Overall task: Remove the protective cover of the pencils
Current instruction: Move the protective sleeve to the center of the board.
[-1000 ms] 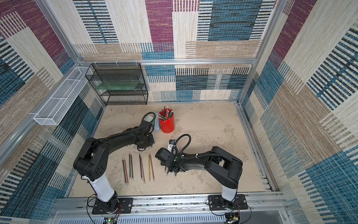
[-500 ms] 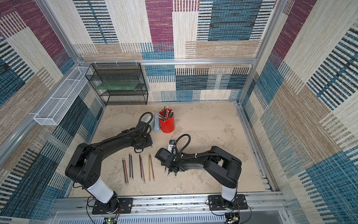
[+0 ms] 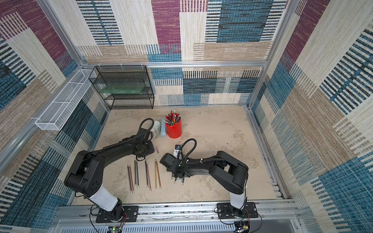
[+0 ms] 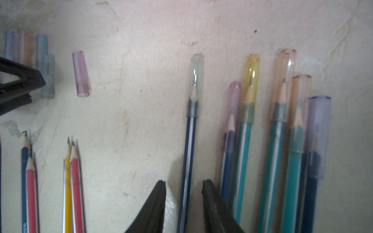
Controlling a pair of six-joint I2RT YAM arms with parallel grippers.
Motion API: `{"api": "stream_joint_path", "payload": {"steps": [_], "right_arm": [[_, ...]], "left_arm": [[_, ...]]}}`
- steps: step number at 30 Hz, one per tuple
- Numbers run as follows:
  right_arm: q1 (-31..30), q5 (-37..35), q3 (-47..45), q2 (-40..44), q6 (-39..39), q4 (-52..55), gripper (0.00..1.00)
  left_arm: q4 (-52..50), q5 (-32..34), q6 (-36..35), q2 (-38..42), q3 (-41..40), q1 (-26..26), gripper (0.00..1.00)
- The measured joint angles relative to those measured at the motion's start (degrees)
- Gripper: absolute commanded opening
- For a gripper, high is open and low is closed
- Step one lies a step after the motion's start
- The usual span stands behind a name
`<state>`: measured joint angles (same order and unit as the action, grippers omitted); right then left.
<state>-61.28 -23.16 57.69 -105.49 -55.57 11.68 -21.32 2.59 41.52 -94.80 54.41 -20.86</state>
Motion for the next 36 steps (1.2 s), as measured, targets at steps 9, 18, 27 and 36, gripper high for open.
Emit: {"api": "stream_joint_path", "payload": {"steps": [9, 18, 27, 36], "right_arm": [[0.0, 0.0, 1.0, -0.8, 0.4, 0.1, 0.35], [0.0, 0.0, 2.9, -2.4, 1.3, 0.2, 0.34], [0.0, -0.5, 4.7, -4.1, 1.5, 0.2, 0.29], [0.0, -0.5, 5.2, -4.7, 1.7, -0.1, 0.27]], "left_arm": [[2.7, -1.6, -1.1, -0.9, -0.2, 0.1, 0.35], [3.9, -3.0, -1.2, -1.9, -0.2, 0.1, 0.34], [5.1, -4.3, -1.2, -3.1, 0.1, 0.1, 0.25], [4.9, -3.1, -1.2, -4.9, 1.6, 0.1, 0.12]]}}
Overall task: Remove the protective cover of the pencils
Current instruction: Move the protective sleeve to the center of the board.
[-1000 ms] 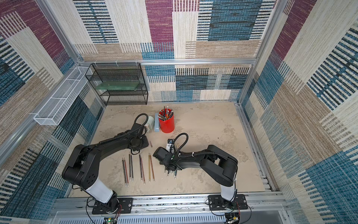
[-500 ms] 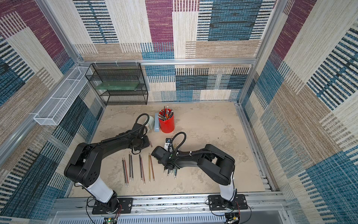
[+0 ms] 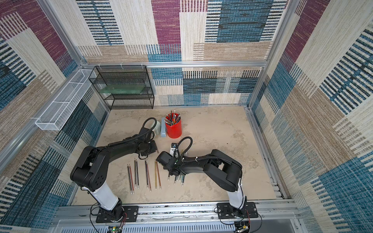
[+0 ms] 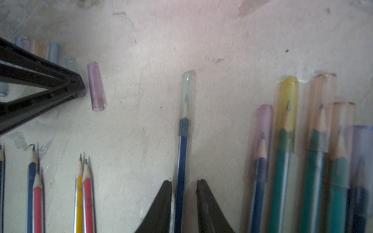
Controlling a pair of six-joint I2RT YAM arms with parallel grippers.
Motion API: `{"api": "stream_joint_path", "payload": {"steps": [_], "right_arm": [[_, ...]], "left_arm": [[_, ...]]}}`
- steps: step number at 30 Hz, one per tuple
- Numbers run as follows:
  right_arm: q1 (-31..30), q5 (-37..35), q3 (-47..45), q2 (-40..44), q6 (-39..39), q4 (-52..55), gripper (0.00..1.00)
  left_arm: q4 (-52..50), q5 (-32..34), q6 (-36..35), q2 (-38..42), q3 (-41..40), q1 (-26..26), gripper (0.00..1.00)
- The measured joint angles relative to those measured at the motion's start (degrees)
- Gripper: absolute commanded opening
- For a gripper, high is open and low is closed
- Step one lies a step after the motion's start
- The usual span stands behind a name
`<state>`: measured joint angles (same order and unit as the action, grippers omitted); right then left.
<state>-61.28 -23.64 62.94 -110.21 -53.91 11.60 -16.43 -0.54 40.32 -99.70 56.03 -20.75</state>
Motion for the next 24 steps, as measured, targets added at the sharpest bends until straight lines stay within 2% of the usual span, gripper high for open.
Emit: {"api": "stream_joint_path", "payload": {"steps": [3, 10, 24], "right_arm": [[0.0, 0.0, 0.0, -0.1, 0.0, 0.0, 0.27], [0.0, -0.2, 0.6, -0.7, 0.2, -0.4, 0.22], [0.0, -0.4, 2.6, -2.6, 0.6, -1.4, 0.19]], "left_arm": [[0.0, 0.2, 0.0, -0.3, 0.4, 0.0, 0.08], [0.1, 0.1, 0.0, -0.2, 0.4, 0.0, 0.07], [0.3, -4.3, -0.2, 1.0, -0.7, -0.4, 0.11]]}}
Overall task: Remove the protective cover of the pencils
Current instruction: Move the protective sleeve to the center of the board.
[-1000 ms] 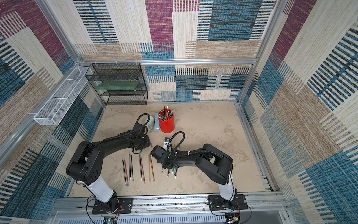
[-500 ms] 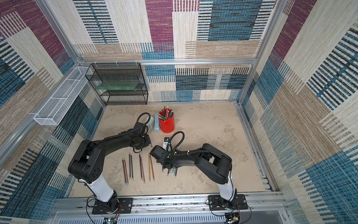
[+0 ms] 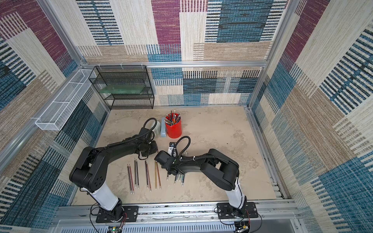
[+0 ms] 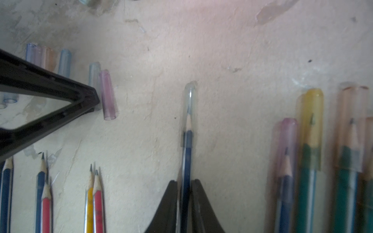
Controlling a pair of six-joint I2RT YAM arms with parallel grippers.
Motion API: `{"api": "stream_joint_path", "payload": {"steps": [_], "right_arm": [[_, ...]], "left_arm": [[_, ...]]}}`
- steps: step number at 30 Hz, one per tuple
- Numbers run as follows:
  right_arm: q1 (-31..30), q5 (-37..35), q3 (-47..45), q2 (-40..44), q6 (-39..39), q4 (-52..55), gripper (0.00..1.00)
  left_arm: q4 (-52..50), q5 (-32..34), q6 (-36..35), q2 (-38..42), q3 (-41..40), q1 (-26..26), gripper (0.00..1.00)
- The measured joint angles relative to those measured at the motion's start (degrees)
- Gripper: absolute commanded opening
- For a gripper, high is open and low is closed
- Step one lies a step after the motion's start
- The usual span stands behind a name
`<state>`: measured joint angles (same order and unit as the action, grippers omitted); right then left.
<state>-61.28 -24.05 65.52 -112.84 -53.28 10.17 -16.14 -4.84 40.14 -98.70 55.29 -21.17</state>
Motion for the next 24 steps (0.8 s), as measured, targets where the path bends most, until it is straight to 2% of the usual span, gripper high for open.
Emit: {"api": "stream_joint_path", "payload": {"steps": [16, 24], "right_arm": [[-0.9, -2.6, 2.8, -1.8, 0.4, 3.1, 0.23], [-1.0, -4.3, 4.5, -3.1, 1.1, 4.7, 0.17]], "left_arm": [[-0.2, 0.0, 0.0, 0.0, 0.0, 0.0, 0.18], [-0.2, 0.0, 0.0, 0.7, -0.2, 0.0, 0.23]]}}
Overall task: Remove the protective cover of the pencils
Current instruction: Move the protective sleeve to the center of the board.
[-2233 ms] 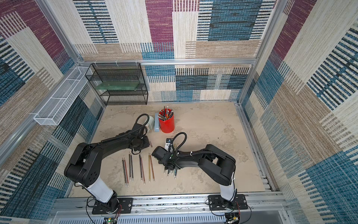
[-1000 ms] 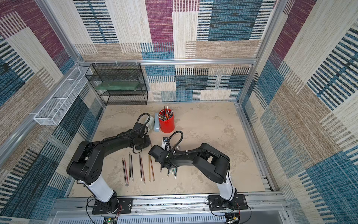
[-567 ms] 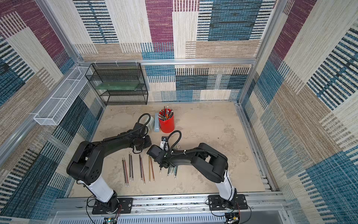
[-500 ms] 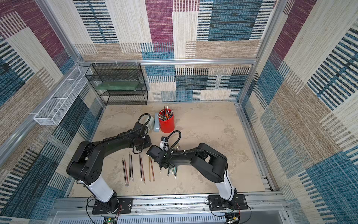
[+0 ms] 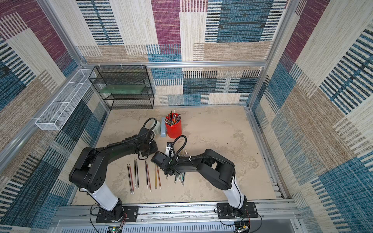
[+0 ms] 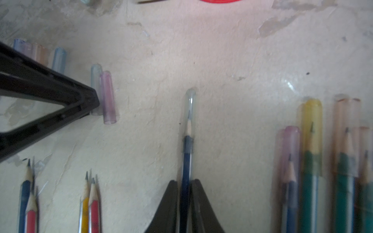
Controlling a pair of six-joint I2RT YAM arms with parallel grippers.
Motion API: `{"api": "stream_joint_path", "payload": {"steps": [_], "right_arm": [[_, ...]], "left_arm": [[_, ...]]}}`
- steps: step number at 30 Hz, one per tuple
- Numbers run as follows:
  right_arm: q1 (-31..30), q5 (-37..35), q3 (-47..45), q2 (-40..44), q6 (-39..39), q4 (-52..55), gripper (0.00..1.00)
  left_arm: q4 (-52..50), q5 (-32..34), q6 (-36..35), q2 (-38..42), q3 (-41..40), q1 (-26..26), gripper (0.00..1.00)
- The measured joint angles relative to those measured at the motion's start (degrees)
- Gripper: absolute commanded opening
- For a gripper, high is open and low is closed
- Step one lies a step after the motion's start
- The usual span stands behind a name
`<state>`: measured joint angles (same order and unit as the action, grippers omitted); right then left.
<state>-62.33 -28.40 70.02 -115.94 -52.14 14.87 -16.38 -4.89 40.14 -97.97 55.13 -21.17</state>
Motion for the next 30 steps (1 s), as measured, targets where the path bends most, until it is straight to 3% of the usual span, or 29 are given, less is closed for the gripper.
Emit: {"api": "stream_joint_path", "payload": {"steps": [14, 22, 30], "right_arm": [[-0.1, 1.2, -0.8, 1.6, 0.6, 1.4, 0.08], [-0.5, 4.7, -6.7, 8.3, 2.0, 0.2, 0.04], [-0.9, 10.6, -20.5, 21.6, 6.7, -14.8, 0.00]], "left_arm": [[0.0, -3.0, 0.0, 6.3, -3.0, 0.0, 0.29], [1.1, -6.0, 0.3, 21.9, -10.6, 0.0, 0.41], [8.2, -12.9, 3.9, 34.9, -19.2, -0.1, 0.50]]}}
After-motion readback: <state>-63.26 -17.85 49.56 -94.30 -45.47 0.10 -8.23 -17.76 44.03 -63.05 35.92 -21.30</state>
